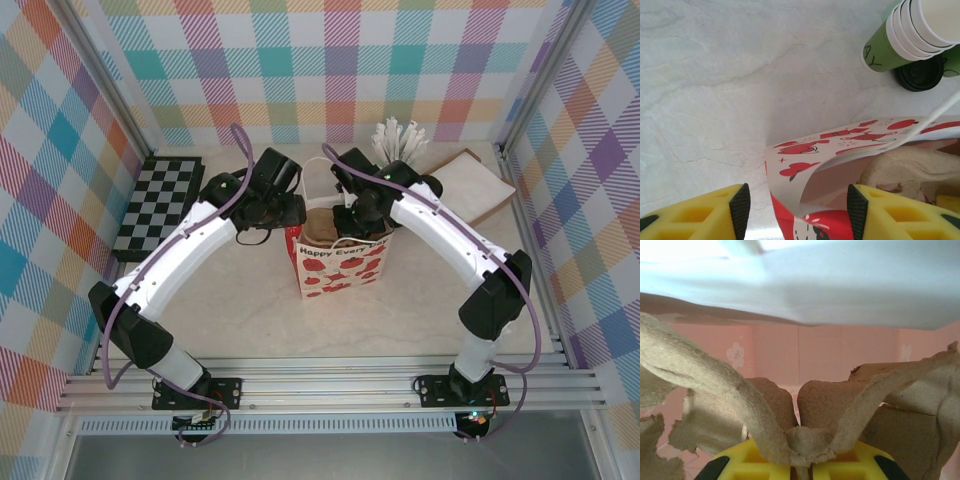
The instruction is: Pack the takeout coffee
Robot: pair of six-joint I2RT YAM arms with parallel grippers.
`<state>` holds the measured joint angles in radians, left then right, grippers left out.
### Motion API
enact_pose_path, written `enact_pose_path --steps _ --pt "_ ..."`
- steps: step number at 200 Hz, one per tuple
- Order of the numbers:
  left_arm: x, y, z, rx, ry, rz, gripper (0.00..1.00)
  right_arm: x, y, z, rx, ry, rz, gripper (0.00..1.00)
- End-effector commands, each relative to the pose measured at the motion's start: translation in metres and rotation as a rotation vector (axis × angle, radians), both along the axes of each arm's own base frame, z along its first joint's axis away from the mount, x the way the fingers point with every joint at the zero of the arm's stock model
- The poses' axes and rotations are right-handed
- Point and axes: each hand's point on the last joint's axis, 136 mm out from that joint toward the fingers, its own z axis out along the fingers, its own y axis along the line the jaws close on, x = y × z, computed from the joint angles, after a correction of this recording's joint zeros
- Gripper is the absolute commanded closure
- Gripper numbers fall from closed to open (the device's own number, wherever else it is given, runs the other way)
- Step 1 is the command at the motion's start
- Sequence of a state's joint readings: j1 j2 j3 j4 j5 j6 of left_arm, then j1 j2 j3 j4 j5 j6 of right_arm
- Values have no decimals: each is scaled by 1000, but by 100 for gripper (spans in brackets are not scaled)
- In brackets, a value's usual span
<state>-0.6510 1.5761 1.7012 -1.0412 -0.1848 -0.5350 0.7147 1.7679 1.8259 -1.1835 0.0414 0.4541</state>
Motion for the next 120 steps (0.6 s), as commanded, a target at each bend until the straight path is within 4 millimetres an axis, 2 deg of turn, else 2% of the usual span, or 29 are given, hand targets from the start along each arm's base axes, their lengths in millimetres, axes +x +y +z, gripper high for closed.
enact_pose_path --steps 1,20,37,55,75,89,120 --pt "3 6 -12 39 26 26 50 -7 -3 11 12 -28 30 96" --pt "4 8 -16 56 36 31 56 -9 -3 15 28 -40 43 95" --pt "4 9 -15 62 36 34 75 -10 -8 12 3 -38 38 95" --pt "4 14 -10 67 19 44 89 -10 -11 8 -19 -33 26 95" --pt "2 18 -3 69 0 37 96 -8 -16 7 -38 -30 -3 95" --pt "-1 14 -1 56 -12 -9 100 -8 -17 5 -39 -12 -14 95" --pt "-8 8 -2 58 -36 -134 100 -8 -17 0 -41 31 -29 95"
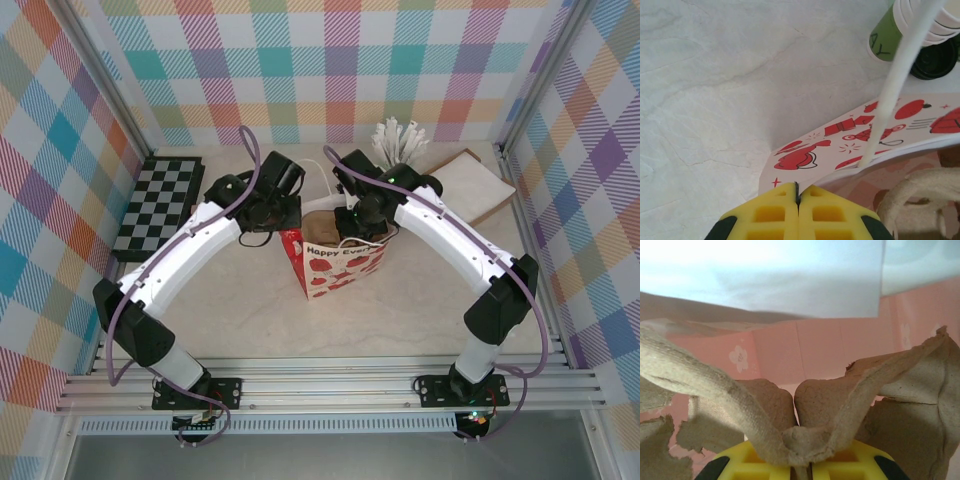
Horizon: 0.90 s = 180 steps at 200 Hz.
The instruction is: Pack the takeout coffee
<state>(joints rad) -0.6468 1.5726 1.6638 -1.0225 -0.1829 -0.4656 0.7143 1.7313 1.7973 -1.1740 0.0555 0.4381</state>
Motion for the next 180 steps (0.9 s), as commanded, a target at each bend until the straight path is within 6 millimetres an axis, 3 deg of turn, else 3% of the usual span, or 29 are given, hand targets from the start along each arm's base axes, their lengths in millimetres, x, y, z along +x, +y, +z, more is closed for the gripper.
enact_pose_path --steps 1,43,61,77,90,97,134,158,180 --pt "-8 6 8 15 -36 -83 100 -5 -11 -4 -37 56 -39 95" --pt "-10 9 21 -28 -80 -155 100 -5 -11 -8 -33 90 -12 93" --pt "-12 -6 31 -108 -94 -219 100 -9 -2 -18 -39 106 36 94" --pt "-14 -18 38 -167 -99 -259 81 -7 1 -28 -69 108 42 94" --pt "-12 -16 44 -170 -113 -247 57 -3 3 -33 -74 88 40 95" --pt "-12 -13 47 -176 -122 -242 50 -1 5 -34 -67 82 43 95" --pt "-12 4 66 -270 -224 -235 32 -2 7 -42 -78 90 93 94" --pt "2 17 72 -254 -282 -202 28 -5 11 -44 -68 97 126 94" --pt "18 11 70 -211 -293 -239 27 -7 17 -42 -54 92 159 94"
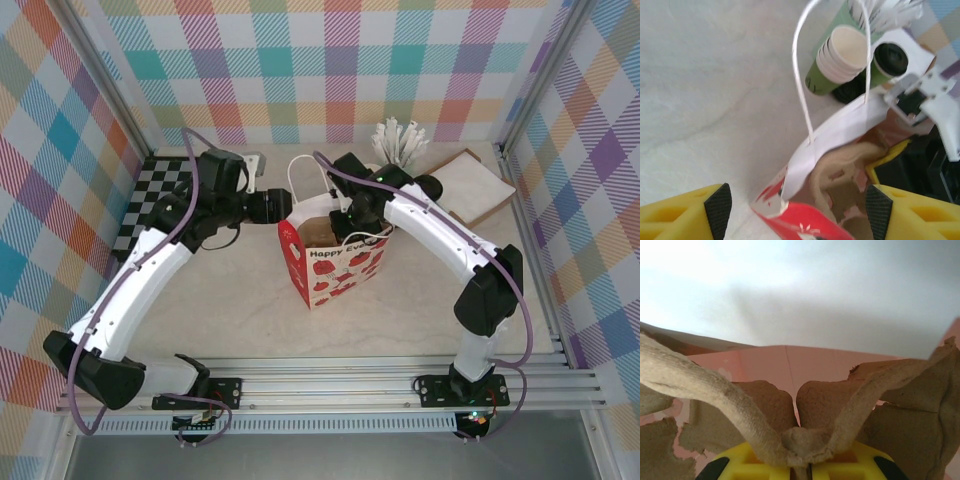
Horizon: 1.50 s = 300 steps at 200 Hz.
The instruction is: Pack the takeout coffee
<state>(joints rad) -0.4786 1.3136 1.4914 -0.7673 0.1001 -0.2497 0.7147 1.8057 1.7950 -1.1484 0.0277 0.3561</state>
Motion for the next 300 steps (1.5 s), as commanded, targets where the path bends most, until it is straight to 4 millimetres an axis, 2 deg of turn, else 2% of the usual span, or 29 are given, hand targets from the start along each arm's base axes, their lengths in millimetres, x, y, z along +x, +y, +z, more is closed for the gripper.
enact_pose_path --steps 1,33,45,49,59,66,83,93,123,147,175,217,246,282,300 --pt "22 -10 4 23 -60 -47 27 -13 5 -15 -24 58 73 94" --pt "52 -16 -7 92 -57 -39 27 -15 4 -13 -30 45 85 94" --pt "62 -16 -11 113 -49 -18 33 -16 4 -12 -25 40 90 94" --pt "65 -17 -12 115 -45 -17 38 -16 3 -11 -25 40 91 95" --pt "70 -22 -12 103 -49 -23 64 -17 3 -10 -25 37 94 95" --pt "71 -26 -10 90 -53 -38 77 -18 3 -10 -25 34 96 95" --pt "75 -29 -4 74 -73 -37 94 -20 1 -8 -29 34 105 95" --pt "78 -26 0 71 -86 -14 100 -22 0 -7 -32 33 113 95" --pt "76 -35 14 -24 -129 -25 100 -24 -12 -16 -113 51 78 95" --pt "68 -45 23 -123 -170 -66 100 -29 -8 -23 -105 66 87 95" --pt "65 -48 13 -136 -139 -73 100 -32 -1 -26 -98 75 117 95" --pt "62 -59 -6 -139 -49 -128 100 -28 4 -41 -127 130 89 95" --pt "65 -60 -15 -128 3 -115 100 -25 10 -51 -128 150 74 96" --pt "66 -62 -15 -132 18 -128 97 -24 9 -67 -151 157 84 97" --pt "66 -55 -6 -135 6 -118 88 -26 4 -74 -177 169 82 97"
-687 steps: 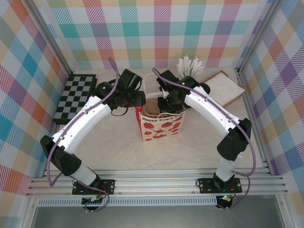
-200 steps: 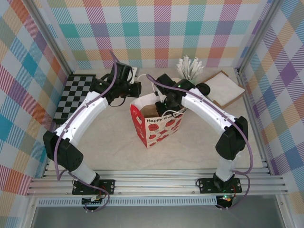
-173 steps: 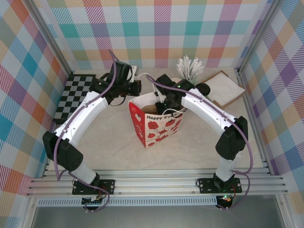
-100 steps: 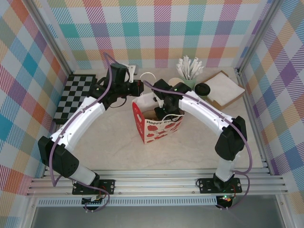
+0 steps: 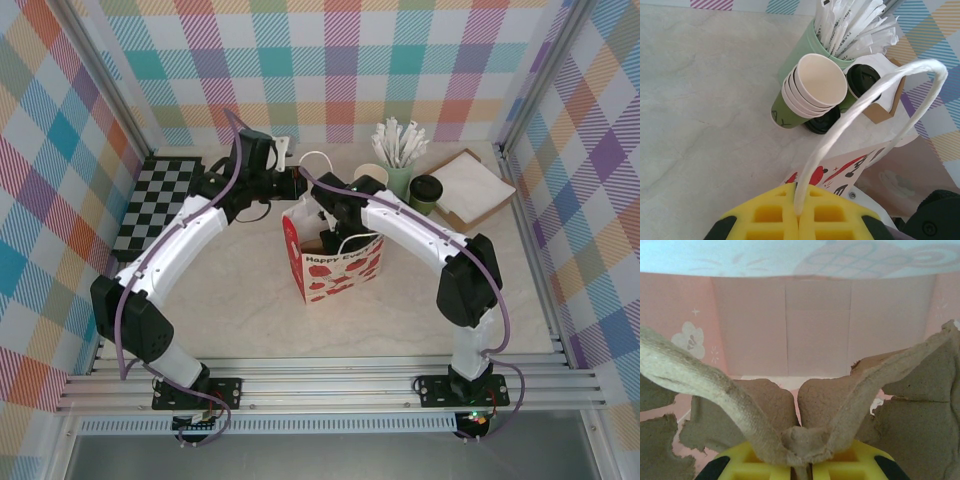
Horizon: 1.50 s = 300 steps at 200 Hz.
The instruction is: Pack the takeout coffee
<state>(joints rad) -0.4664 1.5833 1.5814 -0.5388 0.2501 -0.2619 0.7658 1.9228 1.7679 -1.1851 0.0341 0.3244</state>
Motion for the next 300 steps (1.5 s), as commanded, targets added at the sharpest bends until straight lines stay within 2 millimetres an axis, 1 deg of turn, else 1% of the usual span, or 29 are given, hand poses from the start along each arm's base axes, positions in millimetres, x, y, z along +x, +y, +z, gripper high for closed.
enact_pose_path --steps 1,14,33,50,61,70,82,91,107,123,137,156,172,180,200,222,230,245,258,265,287,300 --pt "-4 4 16 -25 1 -18 88 -6 -5 -19 -48 44 2 97" --pt "-6 12 27 -34 -23 -5 77 -8 -5 -18 -43 46 -1 97" --pt "-12 32 41 -10 -63 42 57 -7 -4 -13 -28 32 -6 97" --pt "-24 51 54 18 -116 97 40 -6 -4 -9 -17 21 -8 97" --pt "-36 57 61 21 -153 92 30 -6 -2 -8 -11 19 -4 97" --pt "-48 57 67 4 -187 58 22 -6 -2 -8 -9 22 -2 97" --pt "-67 53 76 -46 -214 3 16 -6 -2 -11 -13 28 0 97" --pt "-85 46 85 -95 -223 -64 14 -7 -2 -14 -19 35 0 97" --pt "-118 26 92 -147 -237 -221 12 -9 3 -14 4 53 1 97" --pt "-147 7 82 -89 -270 -340 12 -9 7 -15 18 68 -5 97" --pt "-157 1 72 -29 -303 -363 12 -9 7 -18 8 77 -10 97" --pt "-171 -13 70 -24 -317 -434 13 -9 5 -21 -10 84 -18 97" --pt "-169 -25 66 30 -357 -431 16 -9 5 -20 -9 82 -22 97" --pt "-169 -34 65 48 -387 -441 17 -9 5 -19 -5 80 -25 97" --pt "-178 -55 65 94 -475 -518 22 -8 6 -17 1 79 -34 97" --pt "-191 -74 61 140 -523 -612 27 -10 6 -20 -3 89 -41 97" --pt "-190 -80 58 156 -522 -621 28 -10 5 -21 -7 92 -43 97" --pt "-183 -85 53 197 -523 -605 30 -10 6 -20 -6 93 -45 97" --pt "-176 -88 48 222 -520 -590 36 -10 5 -20 -6 93 -50 97" --pt "-174 -90 45 229 -518 -593 41 -10 6 -20 -5 92 -51 97" --pt "-180 -96 47 195 -522 -626 67 -9 2 -21 -19 87 -67 97" --pt "-187 -97 52 159 -533 -649 79 -8 0 -23 -32 83 -80 97"
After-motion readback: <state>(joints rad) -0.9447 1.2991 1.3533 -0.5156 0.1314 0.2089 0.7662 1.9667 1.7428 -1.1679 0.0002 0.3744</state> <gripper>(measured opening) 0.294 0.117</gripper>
